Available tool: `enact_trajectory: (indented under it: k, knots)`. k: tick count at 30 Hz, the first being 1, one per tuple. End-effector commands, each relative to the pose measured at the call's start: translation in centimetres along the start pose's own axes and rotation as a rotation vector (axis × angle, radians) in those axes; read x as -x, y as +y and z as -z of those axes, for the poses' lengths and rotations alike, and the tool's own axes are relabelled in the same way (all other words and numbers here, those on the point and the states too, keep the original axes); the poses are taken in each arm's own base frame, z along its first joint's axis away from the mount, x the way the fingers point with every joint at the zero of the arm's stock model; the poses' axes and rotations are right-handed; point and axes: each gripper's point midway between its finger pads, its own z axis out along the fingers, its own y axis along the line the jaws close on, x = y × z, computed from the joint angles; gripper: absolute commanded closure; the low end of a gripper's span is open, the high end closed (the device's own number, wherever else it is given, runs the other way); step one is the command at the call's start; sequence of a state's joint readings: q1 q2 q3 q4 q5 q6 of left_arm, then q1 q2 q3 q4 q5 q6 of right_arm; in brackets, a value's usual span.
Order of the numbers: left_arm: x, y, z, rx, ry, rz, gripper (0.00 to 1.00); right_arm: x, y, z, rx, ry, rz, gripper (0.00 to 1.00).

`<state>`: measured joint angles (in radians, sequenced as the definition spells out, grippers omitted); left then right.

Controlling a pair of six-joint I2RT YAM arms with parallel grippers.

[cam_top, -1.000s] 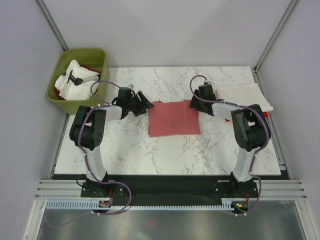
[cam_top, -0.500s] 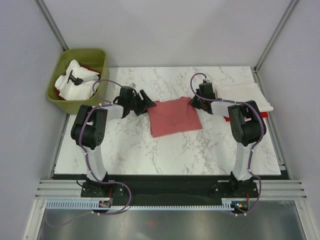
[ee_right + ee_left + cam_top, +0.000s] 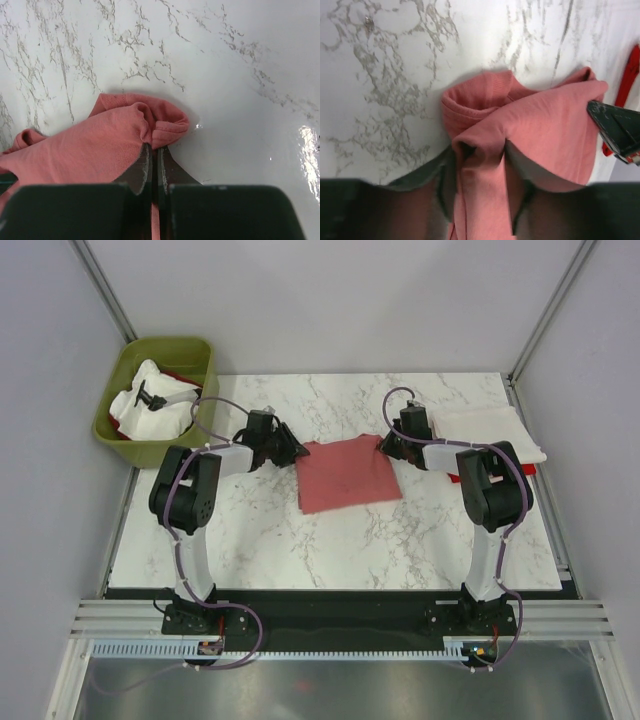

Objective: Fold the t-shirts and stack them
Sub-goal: Neatly place the folded tshirt to the corner

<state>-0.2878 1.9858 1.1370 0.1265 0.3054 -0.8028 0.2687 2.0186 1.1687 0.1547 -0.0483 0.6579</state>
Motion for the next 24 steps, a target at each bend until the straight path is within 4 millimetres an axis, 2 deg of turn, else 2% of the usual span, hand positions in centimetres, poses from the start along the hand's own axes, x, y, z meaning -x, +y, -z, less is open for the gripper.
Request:
enact_trajectory:
  k: [1,2,3,5,6,8,12,16,20,24]
  knots:
    - [-0.3,2.8,-1.7,0.141,0.007,0.010,0.58,-2.5,-1.0,0.5,-0.023,0.079,-0.002,1.00]
    - [-0.3,2.9,-1.9,0.146,0.011,0.008,0.65,-2.4,-1.0,0.6,-0.022,0.078,0.000,1.00]
    - [-0.4,2.9,-1.9,0.143,0.014,0.002,0.78,-2.4,-0.9,0.7,-0.018,0.077,0.007,1.00]
    - [-0.2,2.0,-1.7,0.107,0.015,-0.009,0.95,-1.7,-0.4,1.1,-0.004,0.060,0.022,1.00]
    - [-0.2,1.7,-1.5,0.099,0.011,-0.014,0.98,-1.5,-0.3,1.3,-0.003,0.053,0.028,1.00]
    - [-0.4,0.9,-1.1,0.093,-0.007,-0.041,0.98,-0.7,0.2,2.2,0.007,0.030,0.041,1.00]
    - [-0.2,-2.1,0.5,0.054,-0.054,-0.114,0.98,1.1,0.4,4.2,-0.012,-0.037,0.061,1.00]
    - [-1.2,-4.9,1.4,-0.004,-0.082,-0.164,0.98,3.0,0.5,6.7,-0.030,-0.120,0.078,1.00]
    - [-2.2,-6.0,2.0,-0.032,-0.092,-0.182,0.98,4.0,0.0,8.5,-0.062,-0.184,0.079,1.00]
    - [-2.2,-7.0,2.8,-0.047,-0.123,-0.201,0.98,4.5,-0.2,9.9,-0.068,-0.227,0.070,1.00]
